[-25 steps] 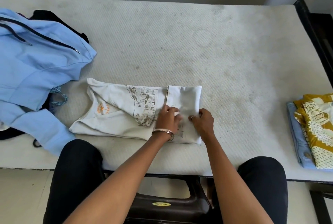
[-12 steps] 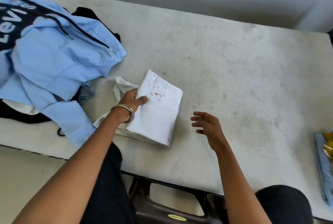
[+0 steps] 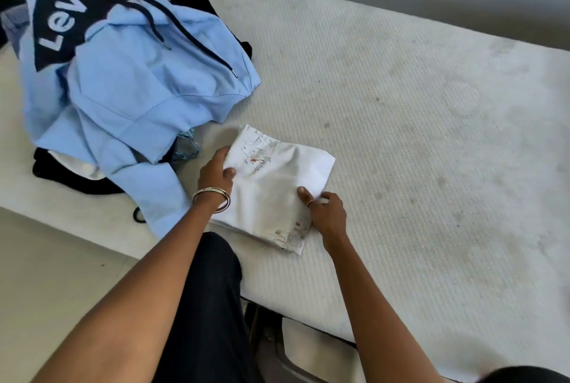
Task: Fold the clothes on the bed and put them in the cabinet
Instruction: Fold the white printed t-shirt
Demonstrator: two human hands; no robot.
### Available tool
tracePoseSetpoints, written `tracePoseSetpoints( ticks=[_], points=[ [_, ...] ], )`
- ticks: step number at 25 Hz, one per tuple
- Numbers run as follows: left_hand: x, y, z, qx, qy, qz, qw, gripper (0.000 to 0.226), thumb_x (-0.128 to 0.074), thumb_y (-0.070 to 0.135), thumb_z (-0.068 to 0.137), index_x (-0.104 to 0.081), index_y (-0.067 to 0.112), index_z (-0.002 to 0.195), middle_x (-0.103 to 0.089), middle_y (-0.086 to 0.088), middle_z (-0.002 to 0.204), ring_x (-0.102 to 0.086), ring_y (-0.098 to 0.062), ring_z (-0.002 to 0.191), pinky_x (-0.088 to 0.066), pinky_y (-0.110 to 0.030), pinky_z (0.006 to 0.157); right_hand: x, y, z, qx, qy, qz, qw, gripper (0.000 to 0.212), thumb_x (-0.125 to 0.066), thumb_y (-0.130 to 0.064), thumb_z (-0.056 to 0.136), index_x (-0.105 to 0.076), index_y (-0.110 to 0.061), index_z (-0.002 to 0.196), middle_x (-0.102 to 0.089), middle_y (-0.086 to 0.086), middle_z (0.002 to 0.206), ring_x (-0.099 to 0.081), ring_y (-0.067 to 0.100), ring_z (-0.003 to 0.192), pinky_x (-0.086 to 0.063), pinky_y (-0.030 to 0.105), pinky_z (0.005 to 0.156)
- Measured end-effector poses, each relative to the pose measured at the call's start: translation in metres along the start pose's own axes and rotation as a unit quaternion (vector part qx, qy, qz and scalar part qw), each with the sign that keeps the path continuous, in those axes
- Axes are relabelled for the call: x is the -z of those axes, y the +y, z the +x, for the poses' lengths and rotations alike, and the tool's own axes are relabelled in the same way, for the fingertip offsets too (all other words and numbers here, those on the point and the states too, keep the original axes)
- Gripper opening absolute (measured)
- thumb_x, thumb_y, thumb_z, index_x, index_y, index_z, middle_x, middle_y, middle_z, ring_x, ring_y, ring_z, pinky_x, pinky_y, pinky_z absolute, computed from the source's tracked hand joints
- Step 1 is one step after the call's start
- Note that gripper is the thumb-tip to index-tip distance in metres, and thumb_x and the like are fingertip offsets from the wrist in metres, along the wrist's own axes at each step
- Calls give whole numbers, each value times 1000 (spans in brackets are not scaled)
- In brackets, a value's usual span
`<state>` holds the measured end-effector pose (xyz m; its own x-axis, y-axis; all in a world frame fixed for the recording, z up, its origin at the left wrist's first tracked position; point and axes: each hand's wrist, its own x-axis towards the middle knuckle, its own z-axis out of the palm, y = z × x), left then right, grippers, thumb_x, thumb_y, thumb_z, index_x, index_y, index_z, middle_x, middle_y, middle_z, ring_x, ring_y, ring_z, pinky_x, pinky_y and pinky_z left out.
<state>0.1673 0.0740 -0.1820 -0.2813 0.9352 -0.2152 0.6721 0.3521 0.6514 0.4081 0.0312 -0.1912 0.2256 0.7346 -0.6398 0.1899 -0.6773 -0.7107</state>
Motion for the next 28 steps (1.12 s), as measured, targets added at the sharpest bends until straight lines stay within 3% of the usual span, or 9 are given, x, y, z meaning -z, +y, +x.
tracePoseSetpoints(
  ticks=[3,6,8,12,15,18,21,23,28],
  points=[
    [-2,-3,-2,6,-2,155,988,65,-62,14,89,-34,15,147,-48,-22,132,-52,-44,111,-44,-48,88,-7,-3,6,-18,20,-14,1000,63,-82,-46,72,-52,-11,115,-62,4,112,-62,22,99,-54,46,88],
    [-12,2,-19,-183,51,305,933,72,-70,39,79,-41,20,142,-47,-18,137,-51,-42,110,-47,-52,82,-9,-5,7,-22,47,-18,998,42,-78,-31,75,-55,-8,101,-63,8,103,-63,25,89,-57,48,80],
    [-25,4,-34,-263,-90,342,898,73,-46,63,84,-19,41,148,-20,-6,158,-32,-37,136,-37,-64,97,-7,-5,4,-15,40,-1,999,36,-75,-27,75,-55,-8,99,-63,7,99,-63,24,87,-57,44,77],
    [-44,2,-41,-128,-233,344,901,66,-16,73,87,20,58,140,30,22,153,24,-19,144,3,-72,104,-7,-8,-5,-14,-46,120,992,42,-74,-19,68,-60,-4,105,-69,11,102,-69,30,93,-59,46,80],
    [-30,20,-29,-74,-192,228,952,55,-40,51,96,-26,38,148,-20,9,158,-12,-23,147,-15,-63,108,-5,-29,-14,-28,-94,185,978,52,-71,-9,66,-58,-1,115,-71,16,107,-70,34,94,-60,48,78],
    [-19,48,-40,66,-11,34,997,37,-51,39,95,-68,10,111,-64,-16,112,-59,-37,103,-47,-40,81,14,-69,-21,27,-87,148,985,47,-69,0,70,-55,-5,115,-67,17,108,-68,33,90,-60,48,73],
    [-13,90,-62,313,-147,-456,820,62,-43,64,91,-63,8,111,-67,-18,104,-66,-35,85,-56,-47,76,48,-121,-40,173,-55,-31,983,50,-71,-7,70,-51,-14,116,-61,7,102,-63,25,88,-58,44,73],
    [-16,115,-64,308,-211,-612,697,75,-37,75,86,-58,12,120,-65,-24,114,-65,-43,100,-52,-60,84,74,-150,-63,296,-55,-197,933,57,-71,-12,75,-48,-18,126,-60,4,100,-60,23,87,-53,37,72],
    [-43,154,-76,186,-289,-746,571,71,-38,70,84,-63,13,120,-65,-19,119,-67,-38,99,-55,-53,79,101,-143,-106,410,-4,-613,676,52,-60,-20,88,-46,-24,138,-62,7,122,-57,29,112,-39,40,94]
  ],
)
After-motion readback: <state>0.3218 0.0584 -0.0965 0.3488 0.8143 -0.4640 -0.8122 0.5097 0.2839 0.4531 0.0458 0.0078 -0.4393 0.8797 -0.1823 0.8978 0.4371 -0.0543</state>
